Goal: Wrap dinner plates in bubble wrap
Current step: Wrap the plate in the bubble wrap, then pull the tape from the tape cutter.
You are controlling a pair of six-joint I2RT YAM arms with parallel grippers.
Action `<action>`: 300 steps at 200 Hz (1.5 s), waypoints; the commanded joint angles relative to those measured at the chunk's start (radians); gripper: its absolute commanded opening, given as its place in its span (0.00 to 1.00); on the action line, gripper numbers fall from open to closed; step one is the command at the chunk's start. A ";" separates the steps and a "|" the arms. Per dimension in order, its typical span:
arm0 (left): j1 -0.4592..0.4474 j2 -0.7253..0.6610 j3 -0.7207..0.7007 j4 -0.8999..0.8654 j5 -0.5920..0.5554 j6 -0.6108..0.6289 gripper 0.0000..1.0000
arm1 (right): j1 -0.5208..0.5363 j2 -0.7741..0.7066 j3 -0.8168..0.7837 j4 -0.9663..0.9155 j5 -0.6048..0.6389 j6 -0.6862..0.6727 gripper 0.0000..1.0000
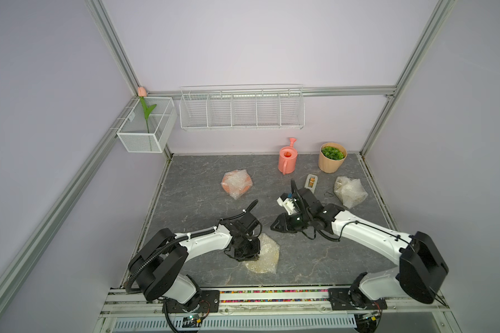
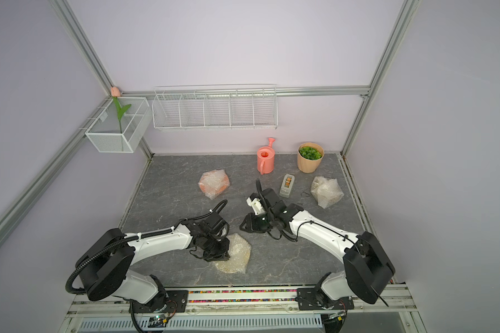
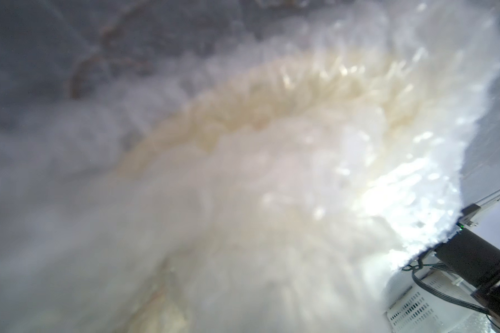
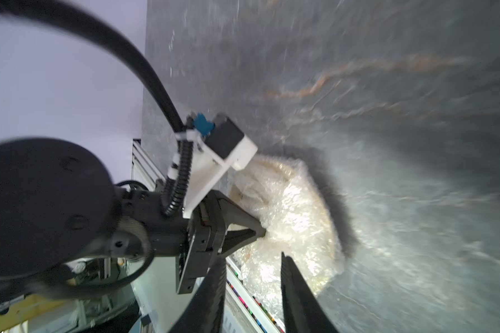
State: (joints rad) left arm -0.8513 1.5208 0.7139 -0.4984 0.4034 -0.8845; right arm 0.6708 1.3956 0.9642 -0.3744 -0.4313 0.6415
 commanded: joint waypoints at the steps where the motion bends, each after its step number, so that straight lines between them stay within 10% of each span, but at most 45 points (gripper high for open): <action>1: -0.008 0.131 -0.088 0.095 -0.109 -0.078 0.00 | -0.146 -0.020 0.010 -0.126 0.021 -0.072 0.36; 100: 0.121 0.213 -0.063 0.231 -0.113 -0.078 0.00 | -0.687 0.382 0.179 0.097 -0.328 -0.051 0.37; 300: 0.193 0.156 -0.067 0.155 -0.111 -0.027 0.00 | -0.714 0.760 0.330 0.322 -0.437 0.111 0.33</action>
State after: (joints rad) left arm -0.6777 1.6169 0.7067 -0.1673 0.5018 -0.9257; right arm -0.0540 2.1120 1.3037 -0.0525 -0.8860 0.7235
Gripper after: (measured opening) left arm 0.047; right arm 0.339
